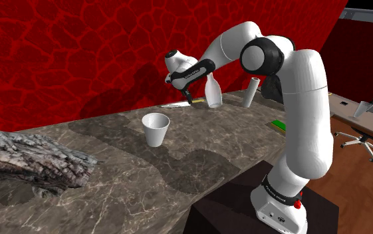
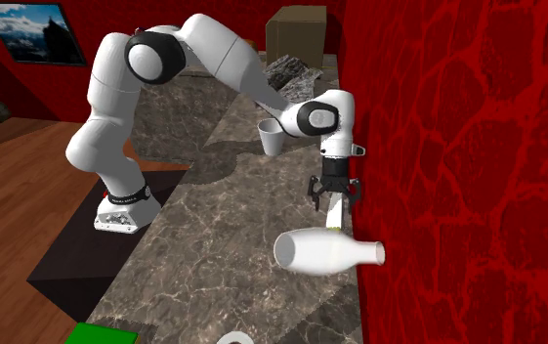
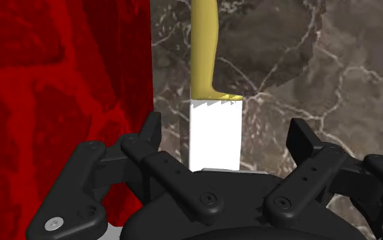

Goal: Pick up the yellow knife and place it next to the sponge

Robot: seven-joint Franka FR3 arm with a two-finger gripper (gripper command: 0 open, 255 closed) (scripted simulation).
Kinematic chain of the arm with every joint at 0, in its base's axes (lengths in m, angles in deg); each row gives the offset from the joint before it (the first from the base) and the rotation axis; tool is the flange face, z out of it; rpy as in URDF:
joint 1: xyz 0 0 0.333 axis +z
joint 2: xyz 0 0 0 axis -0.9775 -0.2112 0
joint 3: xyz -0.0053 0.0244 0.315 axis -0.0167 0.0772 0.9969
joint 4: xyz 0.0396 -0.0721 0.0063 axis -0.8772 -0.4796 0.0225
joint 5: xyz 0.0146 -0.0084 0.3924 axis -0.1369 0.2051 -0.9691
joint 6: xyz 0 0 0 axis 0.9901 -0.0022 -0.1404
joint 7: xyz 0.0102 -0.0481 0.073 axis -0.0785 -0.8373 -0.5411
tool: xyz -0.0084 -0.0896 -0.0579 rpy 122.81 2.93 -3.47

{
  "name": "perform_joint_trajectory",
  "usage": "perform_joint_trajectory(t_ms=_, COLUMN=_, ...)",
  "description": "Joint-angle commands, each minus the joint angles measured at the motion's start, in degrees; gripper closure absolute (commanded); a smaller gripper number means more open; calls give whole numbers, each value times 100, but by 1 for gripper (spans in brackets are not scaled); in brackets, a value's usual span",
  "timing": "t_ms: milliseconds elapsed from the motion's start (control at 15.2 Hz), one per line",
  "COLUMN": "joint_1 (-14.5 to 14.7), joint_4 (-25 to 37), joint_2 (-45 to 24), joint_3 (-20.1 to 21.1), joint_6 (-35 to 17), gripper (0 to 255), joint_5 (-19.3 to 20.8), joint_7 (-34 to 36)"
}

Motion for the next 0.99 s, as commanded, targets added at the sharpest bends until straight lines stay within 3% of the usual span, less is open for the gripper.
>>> perform_joint_trajectory(t_ms=0, joint_1=-27, joint_4=65, joint_2=-136, joint_3=-13, joint_6=-91, gripper=0, joint_5=40, joint_7=-31)
perform_joint_trajectory(t_ms=330, joint_1=-136, joint_4=27, joint_2=-359, joint_3=-63, joint_6=-393, gripper=0, joint_5=91, joint_7=-1)
perform_joint_trajectory(t_ms=858, joint_1=-136, joint_4=27, joint_2=-359, joint_3=-63, joint_6=-392, gripper=0, joint_5=91, joint_7=-1)
perform_joint_trajectory(t_ms=924, joint_1=-136, joint_4=27, joint_2=-359, joint_3=-63, joint_6=-392, gripper=255, joint_5=91, joint_7=-1)
